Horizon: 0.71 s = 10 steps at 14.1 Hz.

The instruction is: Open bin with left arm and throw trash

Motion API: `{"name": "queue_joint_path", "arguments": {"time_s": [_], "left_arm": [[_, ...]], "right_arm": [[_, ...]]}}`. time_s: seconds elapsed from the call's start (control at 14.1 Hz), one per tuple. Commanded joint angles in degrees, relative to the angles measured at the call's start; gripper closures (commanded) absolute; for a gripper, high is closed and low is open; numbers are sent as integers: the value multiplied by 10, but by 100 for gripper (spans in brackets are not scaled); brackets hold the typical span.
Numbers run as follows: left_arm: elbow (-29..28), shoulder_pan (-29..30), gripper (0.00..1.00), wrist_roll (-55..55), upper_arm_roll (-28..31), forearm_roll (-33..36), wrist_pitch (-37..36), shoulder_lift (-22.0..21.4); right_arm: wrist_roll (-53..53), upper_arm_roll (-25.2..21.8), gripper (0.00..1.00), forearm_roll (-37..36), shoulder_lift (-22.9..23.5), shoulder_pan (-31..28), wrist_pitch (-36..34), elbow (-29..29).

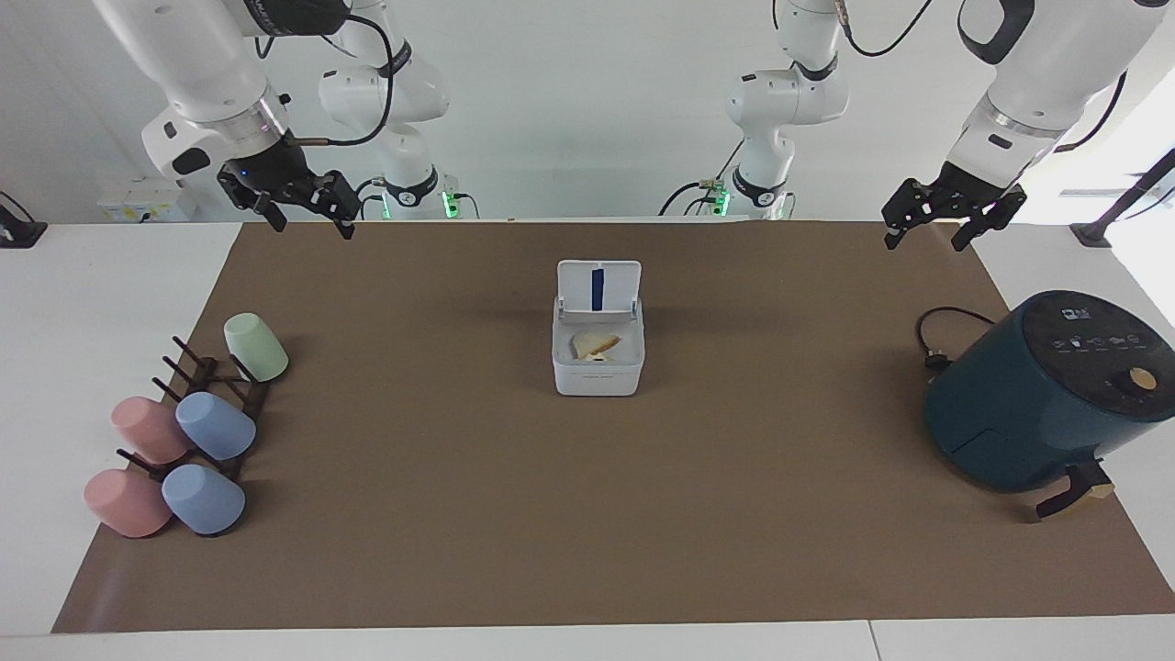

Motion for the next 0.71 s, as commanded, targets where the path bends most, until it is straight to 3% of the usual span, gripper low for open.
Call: {"name": "queue_joint_path", "arguments": {"time_s": [0.0, 0.64], "left_arm": [[-16, 6, 0, 5, -4, 5, 1, -14], [-17, 6, 0, 7, -4, 5, 2, -14]], "right_arm": [[-36, -22, 0, -11, -23, 0, 27, -48], [-66, -39, 0, -11, -2, -9, 36, -34]]}}
